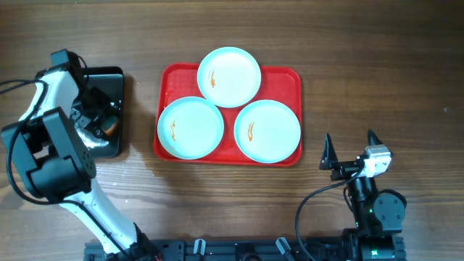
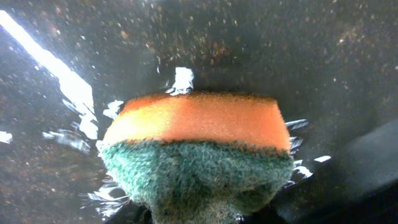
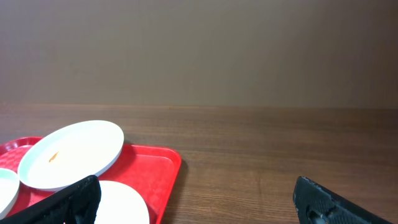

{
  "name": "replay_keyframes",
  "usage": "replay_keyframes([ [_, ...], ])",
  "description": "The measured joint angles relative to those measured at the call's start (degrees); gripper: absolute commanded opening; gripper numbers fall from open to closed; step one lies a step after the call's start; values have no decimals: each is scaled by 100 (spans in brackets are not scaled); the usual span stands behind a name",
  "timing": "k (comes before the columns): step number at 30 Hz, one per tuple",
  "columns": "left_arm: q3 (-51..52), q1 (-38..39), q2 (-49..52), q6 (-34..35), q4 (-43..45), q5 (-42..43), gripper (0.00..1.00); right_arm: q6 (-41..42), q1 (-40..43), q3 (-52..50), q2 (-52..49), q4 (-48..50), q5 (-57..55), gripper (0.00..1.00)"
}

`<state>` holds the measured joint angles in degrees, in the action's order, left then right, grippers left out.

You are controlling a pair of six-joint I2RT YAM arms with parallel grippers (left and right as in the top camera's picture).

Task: Clean dirty plates on tray and stack at the side
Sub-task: 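Grasp the green-and-orange sponge with the left gripper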

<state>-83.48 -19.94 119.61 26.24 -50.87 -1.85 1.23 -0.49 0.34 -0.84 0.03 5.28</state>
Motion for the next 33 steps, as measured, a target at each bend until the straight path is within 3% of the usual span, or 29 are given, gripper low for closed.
replay_keyframes([
  [5,0,0,0,-20,-2,-48,4,0,0,0,0,0,0,100],
  [6,0,0,0,-20,-17,-48,32,0,0,0,0,0,0,100],
  [8,0,0,-2,-39,-48,-52,100,0,0,0,0,0,0,100],
  [9,0,0,-13,-22,-72,-50,100,0,0,0,0,0,0,100],
  [16,0,0,-120,-17,-400,-52,97,0,0,0,0,0,0,100],
  [19,0,0,-120,-4,-446,-46,63,0,0,0,0,0,0,100],
  [22,0,0,-120,-20,-431,-46,8,0,0,0,0,0,0,100],
  [23,2,0,-120,-17,-413,-42,4,0,0,0,0,0,0,100],
  [33,103,-7,-153,-24,-328,-46,4,2,0,0,0,0,0,100],
])
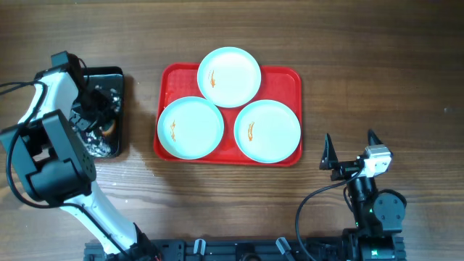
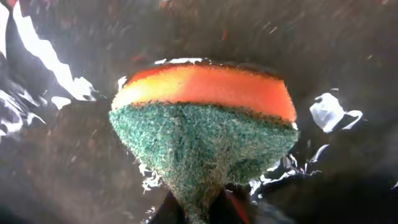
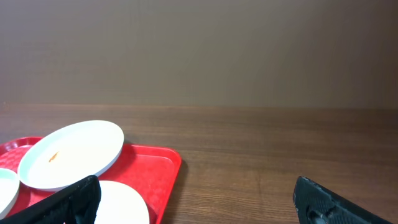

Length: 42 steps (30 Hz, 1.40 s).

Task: Clean dirty plates on tray and stack at the side

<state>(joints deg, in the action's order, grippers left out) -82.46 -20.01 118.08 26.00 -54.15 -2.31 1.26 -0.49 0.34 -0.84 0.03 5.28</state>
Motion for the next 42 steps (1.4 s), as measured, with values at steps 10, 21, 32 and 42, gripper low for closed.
replay_keyframes([
  [10,-796,-4,-1117,2,-787,2,4,0,0,0,0,0,-2,100],
  [21,-957,-4,-2765,2,-334,-63,4,-2,0,0,0,0,0,100],
  [32,850,-4,-2009,2,944,-544,4,-2,0,0,0,0,0,100],
  [42,498,-4,-2940,-678,1360,-295,4,-2,0,0,0,0,0,100],
])
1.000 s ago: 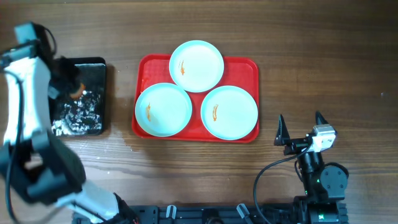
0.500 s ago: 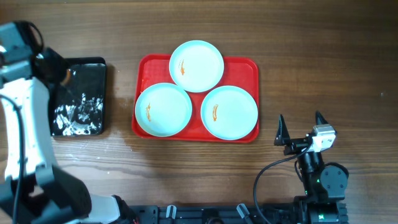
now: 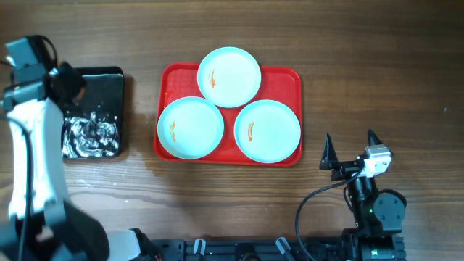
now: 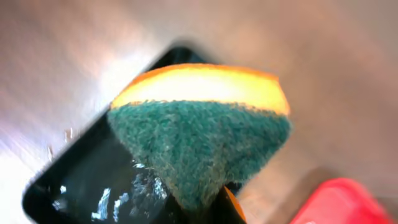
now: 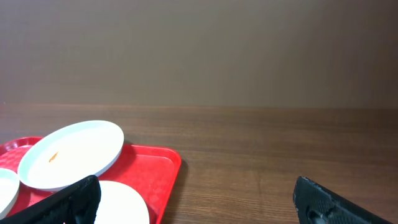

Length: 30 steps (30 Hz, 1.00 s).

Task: Clean dirty plates on tray and stack at the side

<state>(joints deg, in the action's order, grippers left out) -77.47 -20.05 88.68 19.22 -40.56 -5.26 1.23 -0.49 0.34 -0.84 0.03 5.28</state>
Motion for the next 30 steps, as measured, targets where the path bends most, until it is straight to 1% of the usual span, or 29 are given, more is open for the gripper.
replay_keyframes([
  [3,-114,0,-444,-79,85,127,4,0,0,0,0,0,0,100],
  [6,-28,0,-485,-118,258,175,4,0,0,0,0,0,0,100],
  [9,389,0,-234,-138,610,208,4,0,0,0,0,0,0,100],
  [11,813,0,136,-142,774,216,4,0,0,0,0,0,0,100],
  [14,1231,0,649,-232,697,240,4,0,0,0,0,0,0,100],
  [16,1266,0,713,-387,599,306,4,0,0,0,0,0,0,100],
  [18,1086,0,533,-538,542,398,4,0,0,0,0,0,0,100],
  [21,680,0,-13,-654,603,575,4,0,0,0,0,-2,0,100],
  [25,229,0,-1132,-699,890,804,4,0,0,0,0,0,0,100],
  [28,129,0,-1694,-743,734,815,4,0,0,0,0,0,0,100],
  [30,227,0,-1777,-767,678,772,4,0,0,0,0,0,0,100],
])
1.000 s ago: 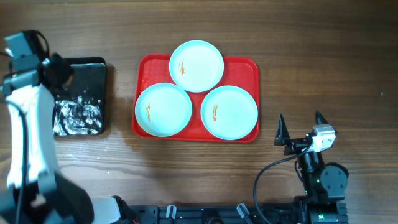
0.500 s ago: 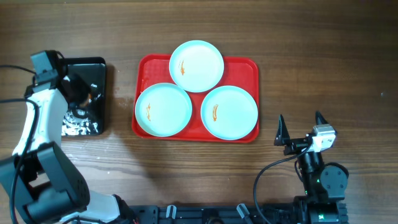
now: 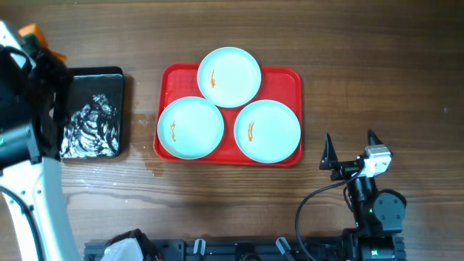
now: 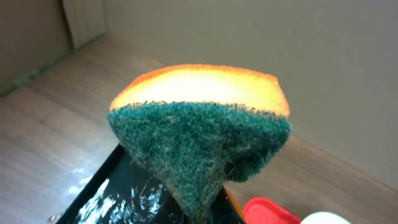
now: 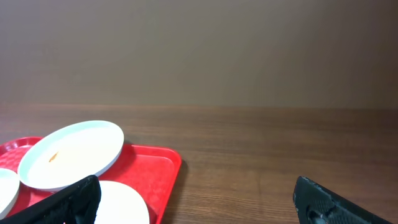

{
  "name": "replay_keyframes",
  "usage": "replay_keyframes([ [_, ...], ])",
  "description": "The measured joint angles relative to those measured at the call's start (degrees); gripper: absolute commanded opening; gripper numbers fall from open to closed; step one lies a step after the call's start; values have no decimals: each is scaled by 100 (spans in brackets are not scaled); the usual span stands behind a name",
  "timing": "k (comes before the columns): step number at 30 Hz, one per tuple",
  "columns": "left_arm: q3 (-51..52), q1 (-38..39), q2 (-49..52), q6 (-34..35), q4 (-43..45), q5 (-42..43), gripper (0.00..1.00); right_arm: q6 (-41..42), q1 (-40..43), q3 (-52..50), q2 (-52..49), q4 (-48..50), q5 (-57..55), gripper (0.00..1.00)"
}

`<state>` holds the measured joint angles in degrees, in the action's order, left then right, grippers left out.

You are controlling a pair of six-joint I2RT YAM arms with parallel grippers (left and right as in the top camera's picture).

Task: Clean dirty plates on tray and stack at the side

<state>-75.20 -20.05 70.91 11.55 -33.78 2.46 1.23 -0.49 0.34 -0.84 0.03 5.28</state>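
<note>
Three white plates with orange smears lie on the red tray [image 3: 167,76]: one at the back [image 3: 229,76], one front left [image 3: 190,127], one front right [image 3: 267,130]. My left gripper [image 4: 202,214] is shut on an orange and green sponge [image 4: 199,127], lifted high above the black water tray [image 3: 93,112] at the table's left. In the overhead view the sponge [image 3: 32,30] shows as an orange corner at the far left. My right gripper [image 3: 351,151] rests open near the front right, apart from the tray.
The black water tray holds foamy water. Drops of water lie on the wood [image 3: 148,165] between the two trays. A wall rises behind the table in the wrist views.
My left arm has risen higher and shifted towards the table's left edge with the sponge held. The foam pattern in the black tray has changed. The right arm is unmoved.
The sponge was pressed down in the black tray's water, held by my left gripper. Then it was still in the foamy water. One second ago it was lifted over the tray's back edge, and now it hangs higher. Plates and right arm stayed put.
</note>
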Motion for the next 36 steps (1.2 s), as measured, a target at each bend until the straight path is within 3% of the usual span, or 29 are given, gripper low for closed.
replay_keyframes([
  [10,1445,0,1805,-146,-262,-50,4,0,0,0,0,0,0,100],
  [13,1211,-2,1554,-149,-258,201,4,0,0,0,0,0,0,100],
  [21,-160,-7,-507,52,234,1292,4,251,2,0,0,177,144,100],
  [24,-254,-4,-855,155,-164,1427,4,1226,0,2,0,323,772,100],
  [30,-114,-7,-223,293,-1010,1484,4,4846,0,0,0,398,1836,100],
  [34,-48,-4,343,317,-1296,1484,4,6142,0,44,-15,2151,2197,100],
  [36,-48,-7,520,319,-1403,1486,4,6402,0,199,-31,2264,2293,100],
])
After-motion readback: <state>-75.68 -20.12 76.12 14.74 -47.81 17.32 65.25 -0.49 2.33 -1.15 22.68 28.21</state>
